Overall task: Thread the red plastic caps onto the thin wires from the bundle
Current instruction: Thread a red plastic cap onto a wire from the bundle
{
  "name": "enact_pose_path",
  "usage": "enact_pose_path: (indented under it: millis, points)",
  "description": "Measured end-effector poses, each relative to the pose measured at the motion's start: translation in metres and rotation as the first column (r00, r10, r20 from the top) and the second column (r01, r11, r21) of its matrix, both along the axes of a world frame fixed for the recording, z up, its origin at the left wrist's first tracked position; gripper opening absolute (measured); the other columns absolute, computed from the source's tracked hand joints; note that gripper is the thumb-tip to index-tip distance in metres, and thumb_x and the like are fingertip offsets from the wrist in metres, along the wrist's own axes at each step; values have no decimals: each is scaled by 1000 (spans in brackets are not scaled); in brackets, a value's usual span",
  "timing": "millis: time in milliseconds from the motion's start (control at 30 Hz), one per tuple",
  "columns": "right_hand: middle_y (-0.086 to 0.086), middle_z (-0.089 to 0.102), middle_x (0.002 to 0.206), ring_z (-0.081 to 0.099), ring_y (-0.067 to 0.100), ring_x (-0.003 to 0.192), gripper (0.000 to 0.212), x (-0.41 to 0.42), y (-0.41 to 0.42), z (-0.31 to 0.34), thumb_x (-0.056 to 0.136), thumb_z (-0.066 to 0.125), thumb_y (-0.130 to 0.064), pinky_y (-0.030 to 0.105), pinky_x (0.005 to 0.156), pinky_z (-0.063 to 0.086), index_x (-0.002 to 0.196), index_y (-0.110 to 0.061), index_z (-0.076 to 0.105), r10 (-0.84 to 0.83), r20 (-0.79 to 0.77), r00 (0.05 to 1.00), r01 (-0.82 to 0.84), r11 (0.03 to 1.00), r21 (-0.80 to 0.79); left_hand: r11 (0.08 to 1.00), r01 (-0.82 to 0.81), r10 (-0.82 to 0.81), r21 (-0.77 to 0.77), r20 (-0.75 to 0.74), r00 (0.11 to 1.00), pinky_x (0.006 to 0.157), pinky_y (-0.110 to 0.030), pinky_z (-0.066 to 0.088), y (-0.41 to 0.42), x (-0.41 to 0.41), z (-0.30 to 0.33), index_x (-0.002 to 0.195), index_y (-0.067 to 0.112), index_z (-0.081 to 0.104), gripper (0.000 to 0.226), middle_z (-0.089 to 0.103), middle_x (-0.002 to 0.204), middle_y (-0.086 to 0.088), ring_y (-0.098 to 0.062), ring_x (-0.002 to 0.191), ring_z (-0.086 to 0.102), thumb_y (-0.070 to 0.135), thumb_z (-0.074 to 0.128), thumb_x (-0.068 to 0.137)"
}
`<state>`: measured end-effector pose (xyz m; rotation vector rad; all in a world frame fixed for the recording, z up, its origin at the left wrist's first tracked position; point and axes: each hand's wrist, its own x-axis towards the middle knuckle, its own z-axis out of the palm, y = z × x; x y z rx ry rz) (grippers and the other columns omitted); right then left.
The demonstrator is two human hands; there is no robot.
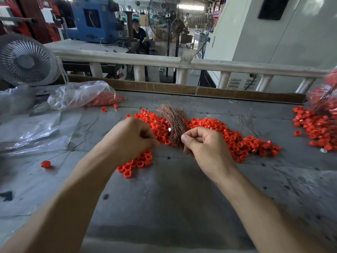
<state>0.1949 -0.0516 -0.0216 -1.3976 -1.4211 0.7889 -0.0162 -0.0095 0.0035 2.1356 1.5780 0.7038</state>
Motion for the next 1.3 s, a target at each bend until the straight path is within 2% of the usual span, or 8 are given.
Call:
enact_pose_path:
  millis: [67,200,267,833,933,1067,1200,1300]
  points:
    - [-4,71,63,48,-1,45,16,-1,-1,0,97,67,-21,14,47,36,82,-19,70,3,29,1000,-3,1000,8,1000,-4,0,-29,-133,991,48,-18,40,-3,1,-2,64,30,70,21,66,64,24,4,57,59,35,87,74]
    - [-5,71,64,48,-2,43,16,-3,-2,-2,97,67,-22,12,45,35,81,-21,70,17,98,995,-19,1000,16,998,-34,21,-43,-288,957,48,-22,37,-10,2,0,69,41,68,23,65,57,17,0,50,57,51,88,65]
    - [-4,71,63,49,-2,44,16,-5,-2,-2,97,68,-21,11,45,35,81,-21,71,26,103,994,-27,999,17,998,-47,30,-42,-342,939,48,-23,36,-13,4,1,68,35,68,26,65,56,13,-1,51,56,51,89,66]
    - [-4,72,67,54,-3,48,15,-7,-5,-2,97,68,-23,10,47,39,83,-23,72,22,137,990,-24,1000,15,995,-100,90,-7,-368,925,52,-26,38,-21,14,0,68,26,66,16,62,63,10,-7,61,56,31,78,79]
    - [-3,72,66,54,-3,49,14,-7,-4,-3,97,69,-22,11,47,38,83,-22,72,16,104,994,-19,999,26,990,-104,124,92,-247,961,53,-27,37,-21,18,-1,70,27,62,19,61,69,12,-2,65,54,31,75,84]
    - [-3,69,64,57,3,56,12,-6,0,-3,95,71,-21,18,56,45,83,-20,72,-29,-21,999,31,994,101,986,-90,72,138,128,989,58,-21,49,-22,30,2,76,25,67,15,68,69,10,-4,64,62,25,80,85]
    - [-5,65,64,54,5,59,12,-4,-1,-1,95,70,-20,19,56,44,84,-19,72,-32,-132,991,57,980,193,997,-28,-9,70,484,875,72,-20,59,-25,36,2,95,22,71,19,74,85,6,-7,77,71,11,82,83]
    - [-10,64,65,55,3,62,10,-5,-3,2,92,69,-24,16,60,46,84,-19,73,-2,-186,982,48,969,240,998,12,-46,62,581,812,73,-23,61,-25,38,0,98,23,74,22,76,87,6,-10,78,73,7,81,84]
